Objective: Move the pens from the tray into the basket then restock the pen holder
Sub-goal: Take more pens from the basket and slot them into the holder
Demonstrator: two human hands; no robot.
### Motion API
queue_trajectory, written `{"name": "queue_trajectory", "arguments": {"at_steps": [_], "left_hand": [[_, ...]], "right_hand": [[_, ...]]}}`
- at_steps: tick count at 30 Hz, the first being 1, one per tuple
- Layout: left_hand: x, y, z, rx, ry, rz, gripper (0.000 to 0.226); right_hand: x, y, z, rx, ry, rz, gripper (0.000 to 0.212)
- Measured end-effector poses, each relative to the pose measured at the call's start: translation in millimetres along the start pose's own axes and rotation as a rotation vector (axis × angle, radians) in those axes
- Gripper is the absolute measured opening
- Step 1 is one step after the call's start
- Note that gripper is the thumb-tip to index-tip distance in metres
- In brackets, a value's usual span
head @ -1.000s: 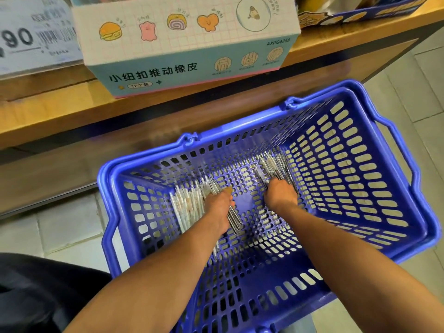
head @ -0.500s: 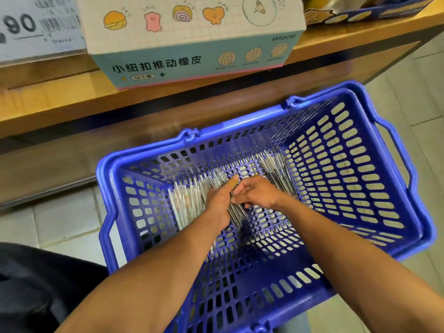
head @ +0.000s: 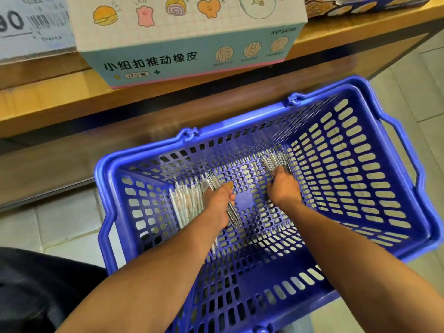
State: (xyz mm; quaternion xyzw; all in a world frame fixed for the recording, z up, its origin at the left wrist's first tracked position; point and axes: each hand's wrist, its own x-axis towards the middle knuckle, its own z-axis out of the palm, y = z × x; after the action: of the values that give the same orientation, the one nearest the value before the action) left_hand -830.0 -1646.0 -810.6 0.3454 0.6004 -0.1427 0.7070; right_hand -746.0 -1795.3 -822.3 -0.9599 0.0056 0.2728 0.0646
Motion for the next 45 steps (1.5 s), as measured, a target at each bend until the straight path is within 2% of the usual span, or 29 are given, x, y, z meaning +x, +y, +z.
{"name": "queue_trajectory", "arguments": {"at_steps": [8,13,18,21,23,26,28,31,34,38,40,42,44,45], "left_hand": [[3,-3,-2,0.015,-0.034,0.018,0.063],[7,-5,-2,0.006,-0.033,-0.005,0.067],[6,-5,-2,0.005,-0.019,-0.011,0.071],[5,-6,-2,0.027,-0.04,-0.005,0.073],[5,-6,-2,0.042,-0.057,-0.01,0.071],[5,-7,-1,0.054,-0.052,-0.014,0.072],[6,-7,0,0.056,-0.029,0.0,0.078],[3,-5,1,0.044,-0.021,0.003,0.101],[1,-4,1,0.031,-0.058,0.01,0.113],[5,-5,0,0.052,-0.027,0.033,0.106],[4,-3,1,0.023,0.006,0.028,0.097],[4,-1,0,0.004,0.016,0.019,0.086],[2,-1,-1,0.002,0.008,-0.003,0.075],[0,-1,-1,0.002,0.002,-0.011,0.069]], "right_hand": [[0,-4,5,-0.067,0.025,0.058,0.029],[-4,-2,4,-0.095,-0.076,0.064,0.023],[-3,-1,6,0.0,-0.009,0.092,0.044],[0,-2,3,0.046,-0.054,0.143,0.031],[-1,-2,1,-0.018,-0.11,0.117,0.025],[-4,-4,-2,-0.089,-0.245,-0.029,0.024],[-6,-10,-6,0.068,-0.394,-0.151,0.02],[-14,-27,-18,0.35,-0.644,-0.244,0.013],[-21,-41,-19,0.472,-0.738,-0.296,0.014],[-22,-40,-19,0.61,-0.733,-0.306,0.013],[-16,-31,-18,0.646,-0.648,-0.228,0.015],[-5,-16,-14,0.6,-0.395,-0.083,0.016],[2,-1,-12,0.302,-0.098,0.013,0.017],[2,5,-12,0.174,-0.018,0.035,0.022]]}}
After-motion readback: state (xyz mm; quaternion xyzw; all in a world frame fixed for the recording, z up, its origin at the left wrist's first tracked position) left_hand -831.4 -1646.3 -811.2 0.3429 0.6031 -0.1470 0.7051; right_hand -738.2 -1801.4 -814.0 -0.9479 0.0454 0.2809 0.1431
